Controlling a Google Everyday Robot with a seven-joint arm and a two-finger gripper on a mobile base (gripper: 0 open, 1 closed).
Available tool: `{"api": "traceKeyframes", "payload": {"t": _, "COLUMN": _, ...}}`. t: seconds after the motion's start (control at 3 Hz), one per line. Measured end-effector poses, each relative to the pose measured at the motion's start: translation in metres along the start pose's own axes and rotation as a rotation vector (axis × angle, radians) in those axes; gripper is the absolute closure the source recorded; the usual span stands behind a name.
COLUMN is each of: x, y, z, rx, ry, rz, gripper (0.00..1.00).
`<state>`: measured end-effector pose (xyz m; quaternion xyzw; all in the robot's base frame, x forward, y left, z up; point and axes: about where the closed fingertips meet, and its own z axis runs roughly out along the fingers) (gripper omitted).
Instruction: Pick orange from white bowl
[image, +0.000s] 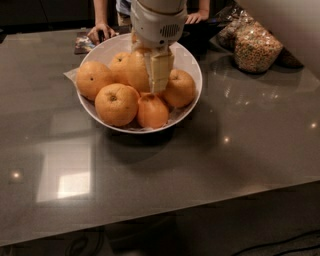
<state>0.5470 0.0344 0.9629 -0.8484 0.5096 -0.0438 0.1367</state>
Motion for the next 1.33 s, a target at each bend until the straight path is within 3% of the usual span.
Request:
{"api": "traceKeyframes", "payload": {"t": 0.33, "x": -0.008, "y": 0.02, "z": -0.036, "rx": 0.088, "ry": -0.037, "rz": -0.005, "gripper": 1.0}}
{"api": "traceKeyframes", "payload": {"t": 0.67, "x": -0.018, "y": 0.041, "z": -0.069, "rx": 0.135, "ry": -0.048, "rz": -0.029, "gripper": 1.0}}
{"api": "traceKeyframes", "payload": {"t": 1.0, "x": -0.034, "y": 0.06, "z": -0.1, "rx": 0.171, "ry": -0.045, "rz": -0.054, "gripper": 1.0}}
{"api": "traceKeyframes", "payload": {"t": 1.33, "x": -0.035, "y": 0.06, "z": -0.103, "rx": 0.178, "ry": -0.044, "rz": -0.056, "gripper": 1.0}}
